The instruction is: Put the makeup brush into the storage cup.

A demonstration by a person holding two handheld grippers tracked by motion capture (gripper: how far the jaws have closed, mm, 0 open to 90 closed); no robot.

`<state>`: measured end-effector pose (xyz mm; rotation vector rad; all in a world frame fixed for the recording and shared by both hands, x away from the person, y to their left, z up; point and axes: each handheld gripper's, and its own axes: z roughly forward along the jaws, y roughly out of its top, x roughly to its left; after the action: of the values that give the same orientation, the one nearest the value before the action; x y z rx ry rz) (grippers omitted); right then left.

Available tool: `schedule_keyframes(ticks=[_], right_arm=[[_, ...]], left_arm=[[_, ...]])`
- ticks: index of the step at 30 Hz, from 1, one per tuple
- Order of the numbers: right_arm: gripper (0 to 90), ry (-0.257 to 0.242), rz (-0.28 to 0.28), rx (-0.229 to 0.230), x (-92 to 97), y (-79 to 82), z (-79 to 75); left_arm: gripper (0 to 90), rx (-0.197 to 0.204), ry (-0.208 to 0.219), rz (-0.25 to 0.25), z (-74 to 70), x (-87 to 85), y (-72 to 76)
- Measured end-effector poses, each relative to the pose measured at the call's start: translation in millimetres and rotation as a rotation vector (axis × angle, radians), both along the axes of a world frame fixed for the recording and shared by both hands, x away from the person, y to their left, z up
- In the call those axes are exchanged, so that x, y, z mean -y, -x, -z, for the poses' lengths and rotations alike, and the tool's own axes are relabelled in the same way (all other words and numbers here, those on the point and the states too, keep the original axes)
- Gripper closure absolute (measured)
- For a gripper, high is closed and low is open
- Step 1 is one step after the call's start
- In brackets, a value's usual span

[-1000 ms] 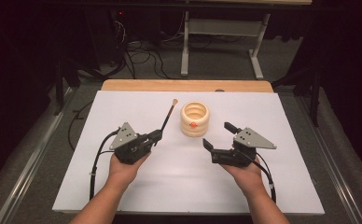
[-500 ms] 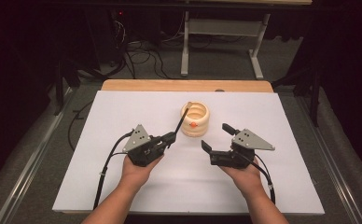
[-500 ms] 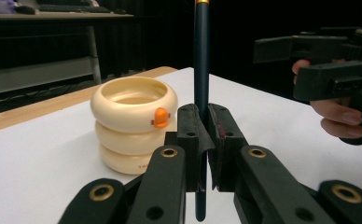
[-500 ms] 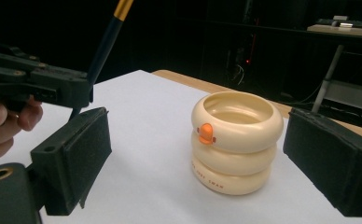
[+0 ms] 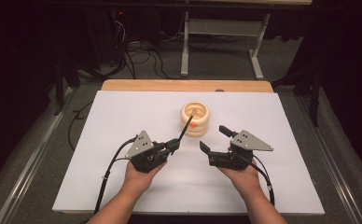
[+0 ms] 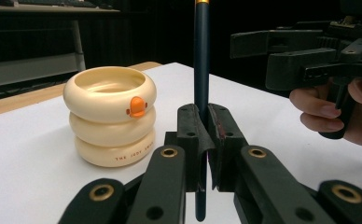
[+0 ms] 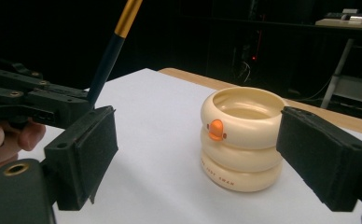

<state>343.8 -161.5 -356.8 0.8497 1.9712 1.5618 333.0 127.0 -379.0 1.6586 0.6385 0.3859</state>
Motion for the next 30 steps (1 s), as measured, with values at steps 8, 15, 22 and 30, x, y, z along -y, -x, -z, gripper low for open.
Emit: schedule_keyframes(ticks=[8,15,22,30], right_arm=[[17.2,-0.039,-0.024,-0.032,0.2,-0.3,1.5],[19.3,-0.061,-0.037,-0.051,-2.4,0.5,3.1],[26.6,-0.098,-0.058,-0.063,-4.0,2.0,4.4],[31.5,-0.142,-0.077,-0.079,-4.2,3.3,4.4]], left_arm=[[84.7,-0.004,0.0,0.021,6.1,6.2,1.0],[84.6,-0.017,0.001,0.031,10.1,9.3,0.9],[84.6,-0.023,0.002,0.038,13.6,12.6,1.2],[84.7,-0.031,0.006,0.044,16.5,15.2,1.9]])
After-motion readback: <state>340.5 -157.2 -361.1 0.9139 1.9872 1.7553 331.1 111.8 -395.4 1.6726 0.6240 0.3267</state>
